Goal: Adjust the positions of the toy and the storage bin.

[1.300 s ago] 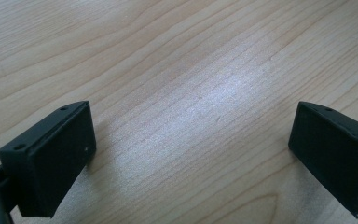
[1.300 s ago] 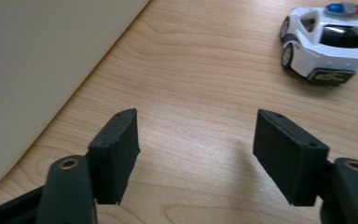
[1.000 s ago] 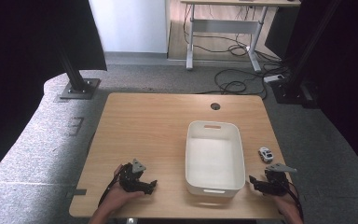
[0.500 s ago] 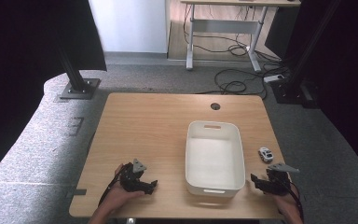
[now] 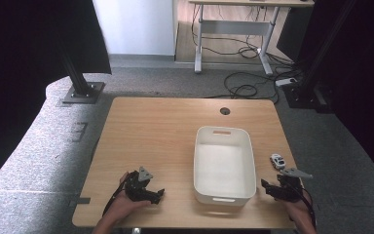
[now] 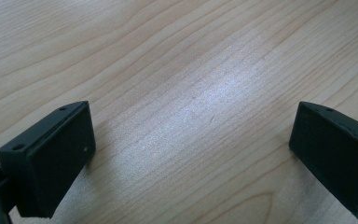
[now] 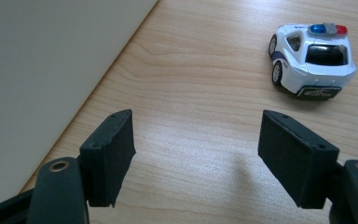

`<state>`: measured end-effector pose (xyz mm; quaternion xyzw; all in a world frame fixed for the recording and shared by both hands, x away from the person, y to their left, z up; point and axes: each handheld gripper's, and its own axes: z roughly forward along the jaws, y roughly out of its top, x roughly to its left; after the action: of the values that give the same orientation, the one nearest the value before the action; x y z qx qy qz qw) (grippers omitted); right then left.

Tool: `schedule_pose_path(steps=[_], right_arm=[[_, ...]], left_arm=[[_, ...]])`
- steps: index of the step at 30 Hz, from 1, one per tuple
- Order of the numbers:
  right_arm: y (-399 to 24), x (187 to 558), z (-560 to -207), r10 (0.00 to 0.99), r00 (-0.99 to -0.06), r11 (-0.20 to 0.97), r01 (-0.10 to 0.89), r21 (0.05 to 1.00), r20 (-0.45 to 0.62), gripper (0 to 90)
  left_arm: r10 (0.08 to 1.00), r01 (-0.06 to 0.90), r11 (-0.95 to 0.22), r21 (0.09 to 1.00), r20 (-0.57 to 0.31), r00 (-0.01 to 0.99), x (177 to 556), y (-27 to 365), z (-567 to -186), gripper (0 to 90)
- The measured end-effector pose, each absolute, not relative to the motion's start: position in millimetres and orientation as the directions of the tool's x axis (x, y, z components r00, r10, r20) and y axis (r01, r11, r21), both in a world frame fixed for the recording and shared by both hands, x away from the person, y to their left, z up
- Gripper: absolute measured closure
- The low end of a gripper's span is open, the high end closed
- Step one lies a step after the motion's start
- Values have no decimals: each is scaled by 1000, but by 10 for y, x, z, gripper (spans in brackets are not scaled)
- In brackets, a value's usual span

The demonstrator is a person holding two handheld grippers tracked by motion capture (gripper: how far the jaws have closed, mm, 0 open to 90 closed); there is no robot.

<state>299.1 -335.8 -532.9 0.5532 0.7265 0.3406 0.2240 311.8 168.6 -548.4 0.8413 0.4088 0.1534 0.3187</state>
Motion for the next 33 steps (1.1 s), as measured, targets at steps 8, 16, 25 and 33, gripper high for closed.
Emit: schedule_pose_path(steps=[8,16,25,33], right_arm=[[-3372,2967,-5284,957,-282,136,643,754,69,278],[-3353,2905,-5188,954,-287,113,617,779,88,281],[-3272,2810,-5027,944,-317,107,564,819,95,269],[-3258,2775,-4937,943,-319,99,546,832,97,250]], left_arm=[[781,587,-468,660,-3,625,3125,1689,-5483,4],[777,585,-471,661,-3,629,3132,1685,-5484,3],[777,585,-472,659,-3,629,3133,1685,-5483,3],[777,585,-472,659,-3,630,3134,1685,-5483,3]])
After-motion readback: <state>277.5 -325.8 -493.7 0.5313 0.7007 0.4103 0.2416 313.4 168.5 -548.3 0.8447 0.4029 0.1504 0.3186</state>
